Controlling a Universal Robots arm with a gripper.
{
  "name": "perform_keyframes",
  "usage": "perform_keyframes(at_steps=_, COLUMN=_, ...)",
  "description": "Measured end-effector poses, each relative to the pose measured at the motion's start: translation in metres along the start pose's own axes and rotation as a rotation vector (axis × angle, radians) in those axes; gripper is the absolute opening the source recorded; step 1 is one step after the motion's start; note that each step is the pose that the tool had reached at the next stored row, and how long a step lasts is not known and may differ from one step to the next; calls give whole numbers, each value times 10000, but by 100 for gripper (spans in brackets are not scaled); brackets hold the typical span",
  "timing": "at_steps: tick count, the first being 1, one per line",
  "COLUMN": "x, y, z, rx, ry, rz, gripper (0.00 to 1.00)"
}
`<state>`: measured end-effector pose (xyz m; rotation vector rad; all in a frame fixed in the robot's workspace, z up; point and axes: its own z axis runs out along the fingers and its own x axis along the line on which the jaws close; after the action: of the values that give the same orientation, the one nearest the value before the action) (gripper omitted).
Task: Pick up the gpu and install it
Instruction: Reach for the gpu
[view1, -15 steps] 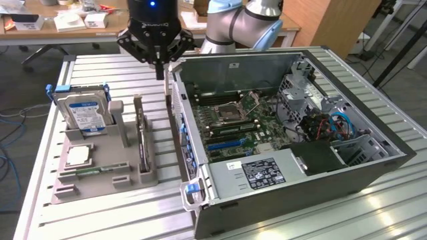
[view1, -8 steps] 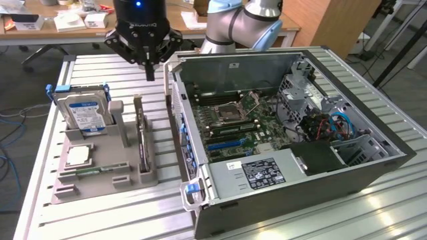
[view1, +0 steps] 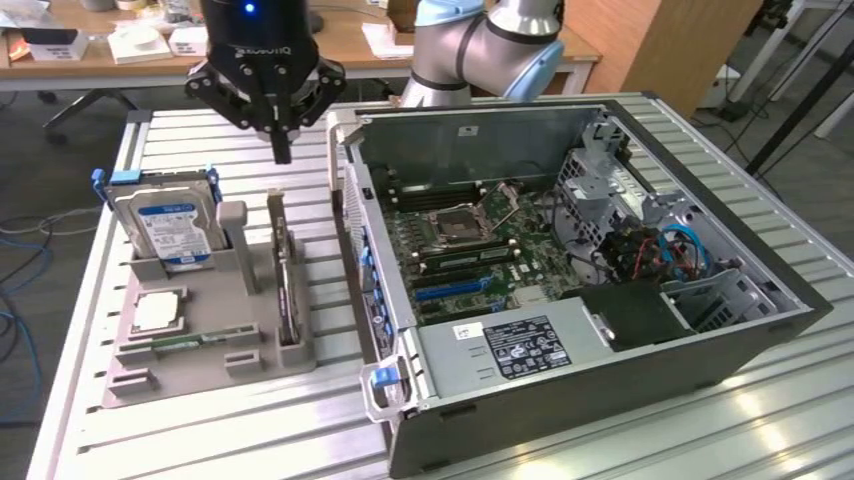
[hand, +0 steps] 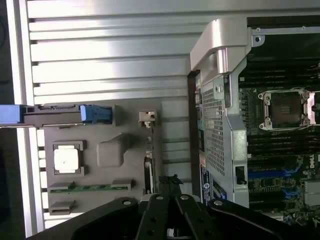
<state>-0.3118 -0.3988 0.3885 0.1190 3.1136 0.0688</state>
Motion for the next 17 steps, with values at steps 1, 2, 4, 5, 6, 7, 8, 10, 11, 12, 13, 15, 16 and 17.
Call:
perform_keyframes(at_steps=1, x=16, y=-1, z=0, rx=0, ry=-1, rz=0, gripper=10)
perform_keyframes(at_steps=2, x=30, y=-3, z=-1, rx=0, ry=0, rz=0, gripper=10)
perform_keyframes(at_steps=4, x=43, y=-4, z=-1, rx=-1, ry=-1, rz=0, gripper=10)
perform_keyframes(at_steps=5, x=50, y=-4, z=-1, rx=0, ry=0, rz=0, gripper=10)
perform_keyframes(at_steps=6, x=67, y=-5, z=-1, rx=0, ry=0, rz=0, gripper=10)
perform_keyframes(at_steps=7, x=92, y=-7, z=-2, rx=-1, ry=-1, rz=0, gripper=10)
perform_keyframes(at_steps=8, x=114, y=-9, z=-2, rx=-1, ry=-1, rz=1, gripper=10)
perform_keyframes(at_steps=10, x=154, y=-12, z=-4, rx=0, ry=-1, rz=1, gripper=10)
perform_keyframes(at_steps=11, x=172, y=-13, z=-4, rx=0, ry=-1, rz=2, gripper=10)
perform_keyframes(at_steps=12, x=182, y=-14, z=-5, rx=0, ry=0, rz=2, gripper=10)
perform_keyframes(at_steps=13, x=183, y=-14, z=-4, rx=0, ry=-1, rz=1, gripper=10)
perform_keyframes(at_steps=15, x=183, y=-14, z=-4, rx=0, ry=0, rz=0, gripper=10)
perform_keyframes(at_steps=16, x=183, y=-14, z=-4, rx=-1, ry=-1, rz=1, gripper=10)
perform_keyframes(at_steps=17, x=183, y=-18, z=-5, rx=0, ry=0, rz=0, gripper=10)
